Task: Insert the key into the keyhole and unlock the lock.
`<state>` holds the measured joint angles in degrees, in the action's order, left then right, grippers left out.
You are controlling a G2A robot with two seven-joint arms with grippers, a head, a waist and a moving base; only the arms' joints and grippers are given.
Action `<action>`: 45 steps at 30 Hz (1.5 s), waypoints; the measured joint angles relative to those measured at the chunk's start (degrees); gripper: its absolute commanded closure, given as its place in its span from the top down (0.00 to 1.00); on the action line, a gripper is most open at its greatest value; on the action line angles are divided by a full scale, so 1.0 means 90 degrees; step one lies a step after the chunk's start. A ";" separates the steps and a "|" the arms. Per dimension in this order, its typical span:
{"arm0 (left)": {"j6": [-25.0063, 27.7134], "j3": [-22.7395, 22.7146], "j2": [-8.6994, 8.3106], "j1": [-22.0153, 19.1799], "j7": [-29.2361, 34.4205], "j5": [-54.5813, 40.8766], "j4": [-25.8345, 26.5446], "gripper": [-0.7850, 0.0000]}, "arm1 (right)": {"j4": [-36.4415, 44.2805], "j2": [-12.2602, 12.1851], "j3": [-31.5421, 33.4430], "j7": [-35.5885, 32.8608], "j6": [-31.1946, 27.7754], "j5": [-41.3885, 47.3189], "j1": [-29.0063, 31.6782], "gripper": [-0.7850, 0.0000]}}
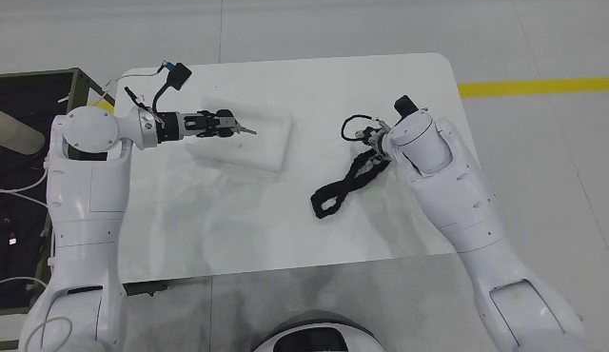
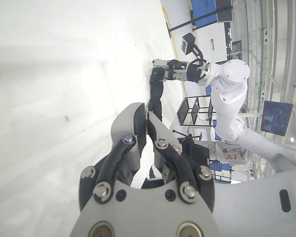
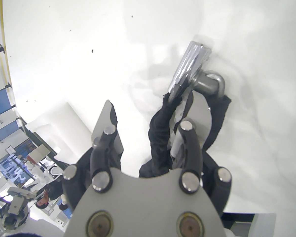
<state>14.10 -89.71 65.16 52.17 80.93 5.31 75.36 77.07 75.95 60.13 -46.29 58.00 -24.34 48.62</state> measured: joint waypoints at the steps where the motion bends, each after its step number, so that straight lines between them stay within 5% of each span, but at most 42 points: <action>1: 0.0000 0.0000 0.0000 0.0000 0.0000 0.0000 0.0000 0.00 | -0.0049 0.0016 -0.0005 0.0000 0.0000 -0.0005 -0.0014 0.42; 4: 0.0000 0.0000 0.0000 0.0000 0.0000 0.0000 0.0000 0.00 | -0.0226 0.0063 -0.0005 0.0000 0.0000 -0.0032 -0.0067 0.31; 5: 0.0000 0.0000 0.0000 0.0000 0.0000 0.0000 0.0000 0.00 | -0.0293 0.0080 -0.0009 0.0000 0.0000 -0.0050 -0.0087 0.00; 15: 0.0000 0.0000 0.0000 0.0000 0.0000 0.0000 0.0000 0.00 | 0.0067 0.0068 0.0031 -0.0028 -0.0026 -0.0055 0.0054 0.00; 26: 0.0000 0.0000 0.0000 0.0000 0.0000 0.0000 0.0000 0.00 | 0.1694 -0.0826 0.1278 -0.1998 -0.2008 0.1353 0.0803 0.00; 34: 0.0000 0.0000 0.0000 0.0000 0.0000 0.0000 0.0000 0.00 | 0.1706 -0.0838 0.1261 -0.1947 -0.1990 0.1301 0.0807 0.00; 38: 0.0000 0.0000 0.0000 0.0000 0.0000 0.0000 0.0000 0.00 | 0.3064 -0.1044 0.1438 -0.1400 -0.3060 0.0453 0.1965 0.00; 45: 0.0000 0.0000 0.0000 0.0000 0.0000 0.0000 0.0000 0.00 | 0.4623 -0.1237 0.1615 -0.2171 -0.3855 -0.1109 0.3088 0.00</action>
<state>14.10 -89.71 65.16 52.17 80.93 5.31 75.36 118.67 64.82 74.67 -65.82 23.31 -34.32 76.41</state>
